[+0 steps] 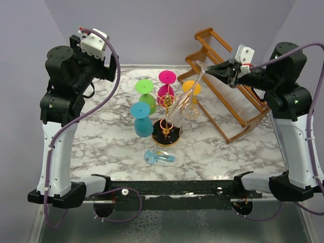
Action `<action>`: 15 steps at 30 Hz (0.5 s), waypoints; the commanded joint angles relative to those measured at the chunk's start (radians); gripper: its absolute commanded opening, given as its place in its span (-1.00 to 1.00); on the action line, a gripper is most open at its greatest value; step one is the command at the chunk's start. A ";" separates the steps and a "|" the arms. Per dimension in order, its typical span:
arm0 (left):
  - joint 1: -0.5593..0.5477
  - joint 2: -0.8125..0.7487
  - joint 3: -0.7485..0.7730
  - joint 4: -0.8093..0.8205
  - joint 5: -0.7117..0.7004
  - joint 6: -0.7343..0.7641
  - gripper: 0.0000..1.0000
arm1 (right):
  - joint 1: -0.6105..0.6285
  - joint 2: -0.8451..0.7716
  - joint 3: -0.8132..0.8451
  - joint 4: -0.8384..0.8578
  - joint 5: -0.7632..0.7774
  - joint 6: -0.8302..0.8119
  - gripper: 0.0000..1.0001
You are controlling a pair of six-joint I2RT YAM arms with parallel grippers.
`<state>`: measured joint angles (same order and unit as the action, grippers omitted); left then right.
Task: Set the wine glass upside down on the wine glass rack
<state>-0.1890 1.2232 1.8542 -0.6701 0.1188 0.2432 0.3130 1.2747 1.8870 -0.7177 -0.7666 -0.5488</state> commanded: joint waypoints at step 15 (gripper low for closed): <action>0.006 0.054 -0.107 0.090 -0.021 0.025 0.81 | 0.508 0.058 -0.097 -0.209 0.063 -0.275 -0.97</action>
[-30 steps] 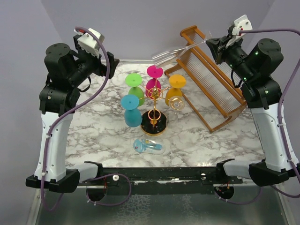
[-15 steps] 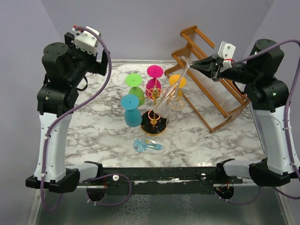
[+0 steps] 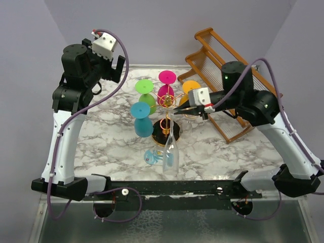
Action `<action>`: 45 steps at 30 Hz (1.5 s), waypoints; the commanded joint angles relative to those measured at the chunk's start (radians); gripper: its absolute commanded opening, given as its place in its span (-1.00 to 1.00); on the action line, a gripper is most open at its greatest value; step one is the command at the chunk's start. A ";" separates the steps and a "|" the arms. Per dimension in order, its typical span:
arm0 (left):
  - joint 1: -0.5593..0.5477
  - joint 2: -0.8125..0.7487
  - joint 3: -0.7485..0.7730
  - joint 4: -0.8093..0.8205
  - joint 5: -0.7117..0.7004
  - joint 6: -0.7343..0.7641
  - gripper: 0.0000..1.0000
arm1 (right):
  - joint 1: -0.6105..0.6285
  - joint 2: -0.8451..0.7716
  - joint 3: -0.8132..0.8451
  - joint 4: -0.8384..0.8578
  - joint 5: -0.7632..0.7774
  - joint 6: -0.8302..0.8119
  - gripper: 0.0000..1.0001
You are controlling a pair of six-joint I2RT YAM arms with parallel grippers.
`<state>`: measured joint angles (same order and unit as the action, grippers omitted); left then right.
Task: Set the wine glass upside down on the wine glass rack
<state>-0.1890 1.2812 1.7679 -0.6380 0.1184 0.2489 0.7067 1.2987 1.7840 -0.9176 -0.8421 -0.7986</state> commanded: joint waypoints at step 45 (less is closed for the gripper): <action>0.038 -0.005 -0.094 0.116 -0.070 0.020 0.81 | 0.420 0.136 -0.086 0.184 0.891 -0.104 -0.97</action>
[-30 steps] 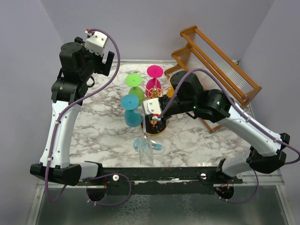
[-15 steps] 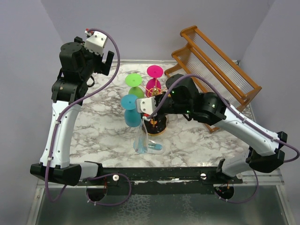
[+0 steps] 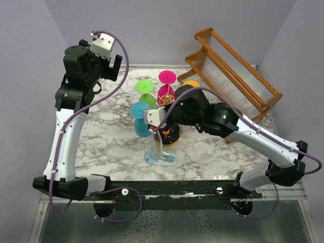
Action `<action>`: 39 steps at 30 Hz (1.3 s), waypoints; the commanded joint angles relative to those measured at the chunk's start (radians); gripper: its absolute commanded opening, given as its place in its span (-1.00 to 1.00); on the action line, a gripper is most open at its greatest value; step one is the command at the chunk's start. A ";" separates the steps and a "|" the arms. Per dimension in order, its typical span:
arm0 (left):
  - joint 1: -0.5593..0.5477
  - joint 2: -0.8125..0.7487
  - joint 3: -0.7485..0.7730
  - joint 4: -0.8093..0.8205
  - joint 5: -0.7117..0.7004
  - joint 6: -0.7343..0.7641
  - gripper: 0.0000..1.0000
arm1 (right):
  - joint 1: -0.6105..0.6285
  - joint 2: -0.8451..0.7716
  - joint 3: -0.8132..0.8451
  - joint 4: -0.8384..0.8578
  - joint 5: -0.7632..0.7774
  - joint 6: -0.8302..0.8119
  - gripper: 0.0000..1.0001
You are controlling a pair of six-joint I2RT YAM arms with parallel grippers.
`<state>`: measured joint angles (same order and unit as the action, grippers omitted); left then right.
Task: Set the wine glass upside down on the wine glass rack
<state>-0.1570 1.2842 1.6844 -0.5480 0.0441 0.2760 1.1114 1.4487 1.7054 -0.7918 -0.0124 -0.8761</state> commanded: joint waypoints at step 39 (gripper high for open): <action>0.010 -0.008 -0.022 0.023 0.021 -0.002 0.81 | 0.028 -0.084 -0.112 0.076 0.230 -0.141 -0.98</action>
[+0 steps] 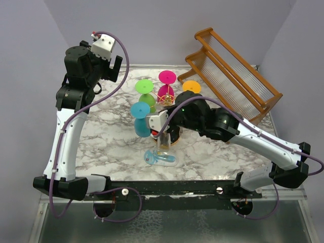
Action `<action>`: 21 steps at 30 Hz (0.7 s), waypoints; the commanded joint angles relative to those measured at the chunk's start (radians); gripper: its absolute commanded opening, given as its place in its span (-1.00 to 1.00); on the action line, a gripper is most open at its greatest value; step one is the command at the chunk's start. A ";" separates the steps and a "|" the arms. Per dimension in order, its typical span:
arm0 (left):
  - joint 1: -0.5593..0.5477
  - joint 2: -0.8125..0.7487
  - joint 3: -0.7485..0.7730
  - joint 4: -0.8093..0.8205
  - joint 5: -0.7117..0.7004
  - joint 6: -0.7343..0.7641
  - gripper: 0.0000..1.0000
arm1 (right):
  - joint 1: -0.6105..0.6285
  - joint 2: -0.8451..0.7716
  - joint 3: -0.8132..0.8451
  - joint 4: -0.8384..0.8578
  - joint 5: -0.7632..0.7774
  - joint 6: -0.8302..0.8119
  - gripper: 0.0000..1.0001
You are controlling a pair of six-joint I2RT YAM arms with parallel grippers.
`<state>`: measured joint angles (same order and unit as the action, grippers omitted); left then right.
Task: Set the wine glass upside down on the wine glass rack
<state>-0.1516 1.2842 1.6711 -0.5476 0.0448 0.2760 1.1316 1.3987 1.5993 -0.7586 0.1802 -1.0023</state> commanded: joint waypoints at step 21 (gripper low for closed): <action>0.009 -0.003 -0.023 0.023 0.021 0.003 0.98 | 0.008 -0.064 0.025 -0.050 -0.055 -0.009 -0.98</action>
<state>-0.1497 1.2842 1.6543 -0.5476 0.0448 0.2802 1.1320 1.3666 1.5974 -0.7986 0.1520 -1.0077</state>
